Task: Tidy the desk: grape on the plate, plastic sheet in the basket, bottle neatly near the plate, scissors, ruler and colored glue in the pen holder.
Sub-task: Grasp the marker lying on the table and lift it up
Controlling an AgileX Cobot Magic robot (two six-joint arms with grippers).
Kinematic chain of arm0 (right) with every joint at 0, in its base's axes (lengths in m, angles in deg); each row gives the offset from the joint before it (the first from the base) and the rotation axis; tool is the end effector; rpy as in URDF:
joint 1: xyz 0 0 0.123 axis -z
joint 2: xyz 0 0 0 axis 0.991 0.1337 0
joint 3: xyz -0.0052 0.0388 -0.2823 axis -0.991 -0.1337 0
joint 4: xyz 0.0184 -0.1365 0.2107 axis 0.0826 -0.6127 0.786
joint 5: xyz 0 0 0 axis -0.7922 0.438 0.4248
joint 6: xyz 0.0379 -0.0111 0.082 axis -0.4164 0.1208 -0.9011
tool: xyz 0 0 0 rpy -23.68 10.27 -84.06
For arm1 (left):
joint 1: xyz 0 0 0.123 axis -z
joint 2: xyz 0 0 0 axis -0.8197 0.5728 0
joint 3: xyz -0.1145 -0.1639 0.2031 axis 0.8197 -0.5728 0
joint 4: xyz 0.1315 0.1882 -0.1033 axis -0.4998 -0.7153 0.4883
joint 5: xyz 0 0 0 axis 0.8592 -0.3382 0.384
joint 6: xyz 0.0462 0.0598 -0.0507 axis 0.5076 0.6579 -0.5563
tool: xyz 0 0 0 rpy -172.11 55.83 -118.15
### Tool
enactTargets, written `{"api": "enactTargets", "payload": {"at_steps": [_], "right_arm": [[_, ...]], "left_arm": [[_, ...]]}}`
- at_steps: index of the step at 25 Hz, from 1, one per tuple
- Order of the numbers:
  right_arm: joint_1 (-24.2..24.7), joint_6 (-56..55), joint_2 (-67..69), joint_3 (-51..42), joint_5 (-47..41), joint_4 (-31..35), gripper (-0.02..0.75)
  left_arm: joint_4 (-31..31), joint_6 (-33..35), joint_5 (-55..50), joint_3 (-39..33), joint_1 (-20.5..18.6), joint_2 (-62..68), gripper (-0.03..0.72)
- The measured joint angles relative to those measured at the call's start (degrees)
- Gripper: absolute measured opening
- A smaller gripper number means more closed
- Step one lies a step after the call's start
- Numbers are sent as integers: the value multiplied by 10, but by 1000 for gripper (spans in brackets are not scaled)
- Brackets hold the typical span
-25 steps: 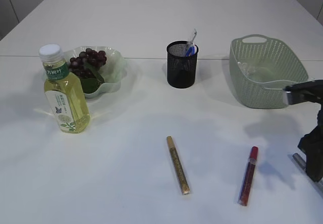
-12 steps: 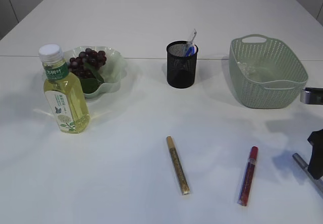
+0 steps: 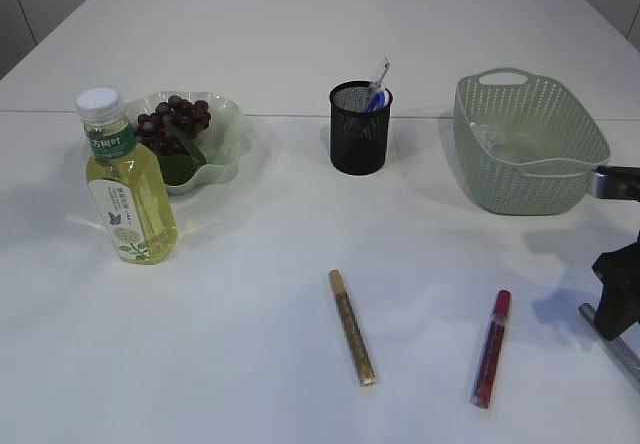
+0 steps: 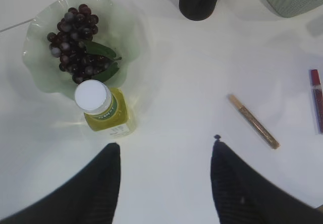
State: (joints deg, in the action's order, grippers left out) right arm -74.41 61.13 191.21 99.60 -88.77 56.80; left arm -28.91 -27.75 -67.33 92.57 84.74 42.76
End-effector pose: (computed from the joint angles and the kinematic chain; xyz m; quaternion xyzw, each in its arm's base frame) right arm 0.2955 -0.0238 0.1594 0.0791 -0.9922 -0.0961 0.0013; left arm 0.2403 -0.1321 0.4450 0.1969 0.9241 -0.0756 0.3186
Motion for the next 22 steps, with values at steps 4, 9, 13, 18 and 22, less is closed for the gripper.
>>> {"api": "enactTargets", "payload": {"at_steps": [4,9,13,18,22], "right_arm": [[0,-3,24,0,6,-1,438],[0,-10,45,0,22,-17,438],[0,-27,48,0,31,-57,438],[0,-31,48,0,34,-75,438],[0,-32,48,0,33,-73,438]], "left_arm": [[0,0,0,0,0,0,421],[0,0,0,0,0,0,421],[0,0,0,0,0,0,415],[0,0,0,0,0,0,414],[-1,0,0,0,0,0,403]]}}
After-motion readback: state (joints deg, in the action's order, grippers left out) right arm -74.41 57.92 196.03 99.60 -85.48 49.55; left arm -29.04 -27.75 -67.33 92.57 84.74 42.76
